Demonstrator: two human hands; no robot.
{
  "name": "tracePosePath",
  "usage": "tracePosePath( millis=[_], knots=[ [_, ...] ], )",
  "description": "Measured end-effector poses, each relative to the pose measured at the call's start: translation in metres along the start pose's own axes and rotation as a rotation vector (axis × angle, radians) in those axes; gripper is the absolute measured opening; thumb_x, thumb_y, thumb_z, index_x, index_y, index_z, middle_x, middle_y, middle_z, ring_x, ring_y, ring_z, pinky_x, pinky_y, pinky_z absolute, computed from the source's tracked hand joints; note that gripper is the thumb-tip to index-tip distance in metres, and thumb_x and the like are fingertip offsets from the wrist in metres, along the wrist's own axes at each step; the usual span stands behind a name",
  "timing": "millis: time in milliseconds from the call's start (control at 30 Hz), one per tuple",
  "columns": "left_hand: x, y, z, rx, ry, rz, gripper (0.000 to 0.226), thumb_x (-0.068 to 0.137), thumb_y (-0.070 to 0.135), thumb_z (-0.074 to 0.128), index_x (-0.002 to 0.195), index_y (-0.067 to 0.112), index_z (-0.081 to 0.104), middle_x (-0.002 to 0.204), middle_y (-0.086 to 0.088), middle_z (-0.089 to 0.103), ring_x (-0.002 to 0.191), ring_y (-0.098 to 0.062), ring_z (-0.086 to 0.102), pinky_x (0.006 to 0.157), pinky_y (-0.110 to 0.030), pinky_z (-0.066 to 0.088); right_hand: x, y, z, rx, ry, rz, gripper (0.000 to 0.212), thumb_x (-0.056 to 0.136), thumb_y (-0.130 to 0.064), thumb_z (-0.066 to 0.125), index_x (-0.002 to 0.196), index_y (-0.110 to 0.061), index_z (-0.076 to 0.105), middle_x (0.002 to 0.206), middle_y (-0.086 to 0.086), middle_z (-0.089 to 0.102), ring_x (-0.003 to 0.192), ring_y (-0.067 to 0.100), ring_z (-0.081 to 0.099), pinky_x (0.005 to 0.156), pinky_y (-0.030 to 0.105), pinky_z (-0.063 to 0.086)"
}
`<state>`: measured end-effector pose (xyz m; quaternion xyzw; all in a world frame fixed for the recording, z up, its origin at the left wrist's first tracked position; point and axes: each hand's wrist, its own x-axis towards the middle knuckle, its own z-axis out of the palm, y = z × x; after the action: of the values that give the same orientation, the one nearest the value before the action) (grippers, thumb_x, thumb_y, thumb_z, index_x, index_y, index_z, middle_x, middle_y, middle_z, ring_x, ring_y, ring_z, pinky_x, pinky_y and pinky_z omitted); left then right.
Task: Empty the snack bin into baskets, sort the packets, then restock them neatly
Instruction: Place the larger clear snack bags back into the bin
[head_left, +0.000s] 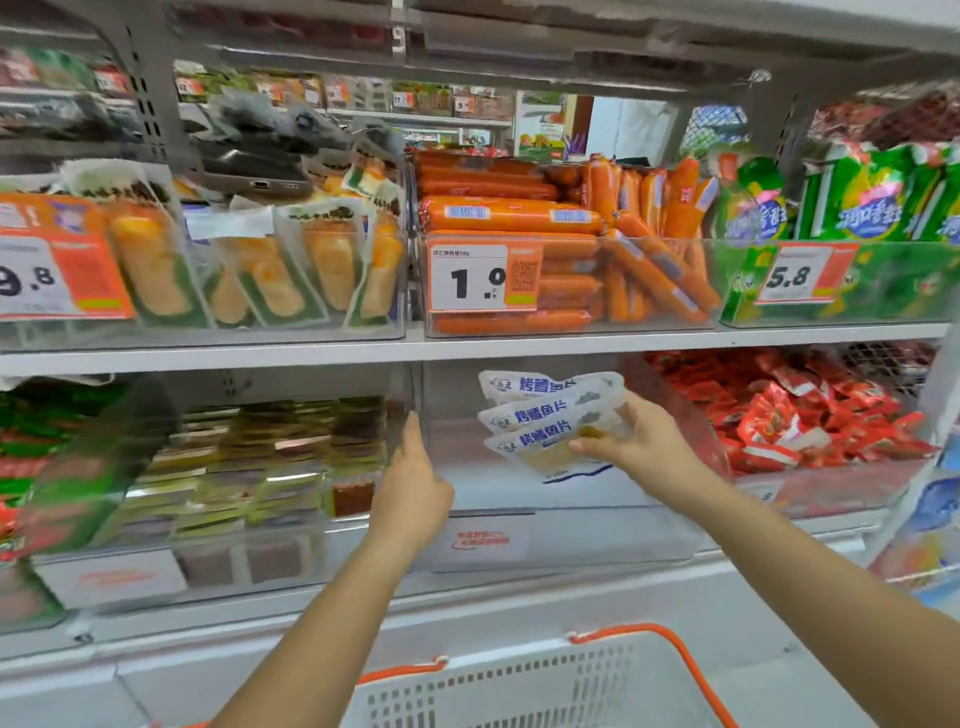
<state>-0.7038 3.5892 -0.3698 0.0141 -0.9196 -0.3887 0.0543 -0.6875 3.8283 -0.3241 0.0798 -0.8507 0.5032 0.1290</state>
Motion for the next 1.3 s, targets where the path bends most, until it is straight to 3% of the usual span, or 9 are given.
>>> tracePosePath(
  millis=[133, 333, 500, 600, 767, 867, 1000, 1167, 1300],
  knots=[
    [-0.004, -0.004, 0.002, -0.027, 0.032, 0.029, 0.090, 0.080, -0.007, 0.048, 0.153, 0.025, 0.007, 0.155, -0.003, 0.029, 0.125, -0.029, 0.047, 0.083, -0.027, 0.042, 0.030, 0.022, 0.020, 0.013, -0.027, 0.052, 0.038, 0.069, -0.013, 0.082, 0.095, -0.035, 0.064, 0.096, -0.010, 0.073, 0.093, 0.011, 0.068, 0.092, 0.038, 0.052],
    [-0.019, -0.009, -0.013, 0.079, 0.050, 0.086, 0.080, 0.078, 0.006, 0.061, 0.147, 0.024, 0.025, 0.138, -0.002, 0.052, 0.119, -0.026, 0.053, 0.088, -0.032, 0.045, 0.057, 0.040, 0.044, 0.105, -0.046, 0.202, 0.032, 0.074, -0.006, 0.079, 0.099, -0.017, 0.061, 0.096, -0.001, 0.070, 0.084, 0.011, 0.066, 0.072, 0.019, 0.053],
    [-0.023, -0.009, -0.021, -0.055, 0.081, 0.090, 0.074, 0.083, 0.020, 0.065, 0.145, 0.026, 0.024, 0.149, 0.004, 0.039, 0.131, -0.020, 0.044, 0.096, -0.030, 0.039, 0.080, 0.042, 0.064, 0.119, -0.107, 0.334, 0.032, 0.076, -0.008, 0.078, 0.104, -0.012, 0.063, 0.099, 0.002, 0.069, 0.086, 0.015, 0.065, 0.062, 0.015, 0.048],
    [-0.001, -0.008, -0.024, -0.140, 0.032, 0.011, 0.076, 0.089, 0.031, 0.060, 0.151, 0.025, 0.015, 0.151, -0.001, 0.036, 0.133, -0.023, 0.041, 0.102, -0.034, 0.038, 0.090, 0.041, 0.080, 0.093, -0.169, 0.391, 0.034, 0.076, -0.010, 0.078, 0.105, -0.014, 0.060, 0.098, -0.001, 0.067, 0.089, 0.015, 0.063, 0.074, 0.021, 0.046],
    [0.013, -0.007, -0.010, -0.171, -0.127, -0.033, 0.050, 0.098, 0.020, 0.037, 0.145, 0.030, 0.027, 0.130, -0.007, 0.054, 0.094, -0.021, 0.046, 0.077, -0.029, 0.035, 0.113, 0.039, 0.101, 0.089, -0.172, 0.341, 0.031, 0.079, -0.012, 0.077, 0.104, -0.019, 0.060, 0.099, -0.003, 0.064, 0.091, 0.013, 0.061, 0.074, 0.018, 0.044],
    [0.016, -0.013, -0.007, -0.181, -0.123, -0.015, 0.044, 0.100, 0.024, 0.033, 0.143, 0.032, 0.029, 0.129, -0.004, 0.054, 0.099, -0.022, 0.048, 0.078, -0.030, 0.035, 0.122, 0.042, 0.108, -0.019, -0.163, 0.336, 0.036, 0.080, -0.017, 0.076, 0.111, -0.020, 0.057, 0.100, -0.006, 0.060, 0.093, 0.012, 0.057, 0.075, 0.016, 0.043],
    [0.018, -0.015, -0.006, -0.212, -0.134, 0.028, 0.046, 0.098, 0.020, 0.036, 0.142, 0.035, 0.032, 0.132, 0.003, 0.052, 0.102, -0.017, 0.046, 0.080, -0.026, 0.033, 0.120, 0.061, 0.115, -0.038, -0.291, 0.373, 0.034, 0.086, 0.004, 0.061, 0.116, -0.011, 0.057, 0.108, 0.005, 0.065, 0.094, 0.006, 0.065, 0.077, 0.015, 0.049],
    [0.020, -0.016, -0.004, -0.214, -0.128, 0.034, 0.047, 0.097, 0.018, 0.037, 0.140, 0.036, 0.032, 0.130, 0.003, 0.053, 0.096, -0.015, 0.044, 0.080, -0.026, 0.033, 0.136, 0.088, 0.136, -0.300, -0.140, 0.393, 0.046, 0.073, -0.012, 0.073, 0.117, -0.014, 0.060, 0.118, 0.005, 0.066, 0.109, 0.022, 0.061, 0.096, 0.033, 0.050],
    [0.019, -0.015, -0.006, -0.220, -0.143, 0.039, 0.049, 0.095, 0.013, 0.037, 0.138, 0.034, 0.034, 0.130, 0.001, 0.053, 0.097, -0.018, 0.045, 0.081, -0.028, 0.035, 0.148, 0.094, 0.146, -0.090, -0.063, 0.505, 0.069, 0.067, -0.008, 0.079, 0.129, -0.010, 0.048, 0.124, 0.011, 0.058, 0.111, 0.029, 0.058, 0.097, 0.040, 0.049]
  ],
)
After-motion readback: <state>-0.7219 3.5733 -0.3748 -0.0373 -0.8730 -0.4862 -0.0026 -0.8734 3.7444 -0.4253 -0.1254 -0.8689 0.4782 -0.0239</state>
